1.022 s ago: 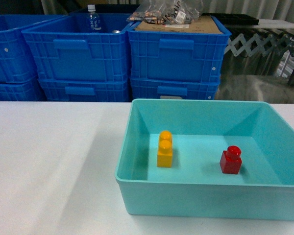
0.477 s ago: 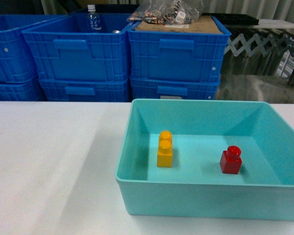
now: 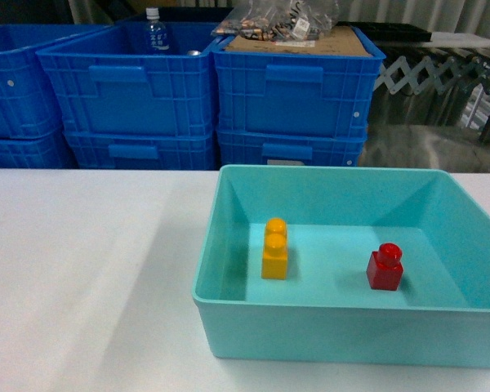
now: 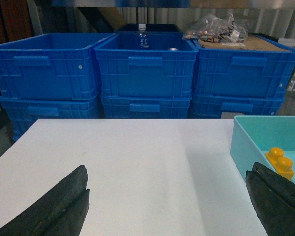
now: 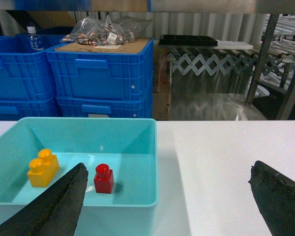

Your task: Pick red block from blue box to shelf

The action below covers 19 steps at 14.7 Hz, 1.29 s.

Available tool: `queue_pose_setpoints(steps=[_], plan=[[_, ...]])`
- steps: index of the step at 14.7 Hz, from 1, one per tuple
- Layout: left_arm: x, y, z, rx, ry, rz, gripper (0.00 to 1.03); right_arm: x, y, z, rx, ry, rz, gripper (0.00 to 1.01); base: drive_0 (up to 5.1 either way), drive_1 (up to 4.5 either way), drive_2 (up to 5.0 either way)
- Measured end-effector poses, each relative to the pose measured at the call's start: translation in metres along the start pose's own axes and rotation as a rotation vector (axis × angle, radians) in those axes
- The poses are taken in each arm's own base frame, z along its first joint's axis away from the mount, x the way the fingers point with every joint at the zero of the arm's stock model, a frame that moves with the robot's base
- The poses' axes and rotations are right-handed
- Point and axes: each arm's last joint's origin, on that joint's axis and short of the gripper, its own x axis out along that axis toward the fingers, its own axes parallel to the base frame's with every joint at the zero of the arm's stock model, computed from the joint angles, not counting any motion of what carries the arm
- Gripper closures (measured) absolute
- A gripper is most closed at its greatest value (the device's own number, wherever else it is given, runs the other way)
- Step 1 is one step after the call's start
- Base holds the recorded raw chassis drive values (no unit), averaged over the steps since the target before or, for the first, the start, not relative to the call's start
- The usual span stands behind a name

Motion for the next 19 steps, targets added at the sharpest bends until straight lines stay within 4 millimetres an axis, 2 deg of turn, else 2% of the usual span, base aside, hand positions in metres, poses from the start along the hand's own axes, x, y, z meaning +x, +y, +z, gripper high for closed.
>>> queue_pose_setpoints(steps=[13,14,16,17,19], plan=[[0.0,0.0,0.0,0.0,0.0,0.0,0.05,0.0,0.0,0.0,0.0,0.0,0.0,0.03,0.0,0.0,0.0],[0.0,0.0,0.0,0.0,0.0,0.001,0.05,0.001,-0.001,-0.003,-0.028,0.12,0.079,0.03,0.0,0.0,0.0],[0.0,0.0,0.0,0.0,0.0,-0.001,0.05,0.016,0.006,0.008,-0.074,0.183,0.244,0.03,0.0,0.0,0.0],[0.0,0.0,0.0,0.0,0.001,0.002,0.05,0.027,0.012,0.023,-0.081,0.177,0.299,0.03,0.0,0.0,0.0],[0.0,0.0,0.0,0.0,0.0,0.0,0.05,0.061,0.028,0.039,-0.061,0.231,0.328,0.03,0.0,0.0,0.0]])
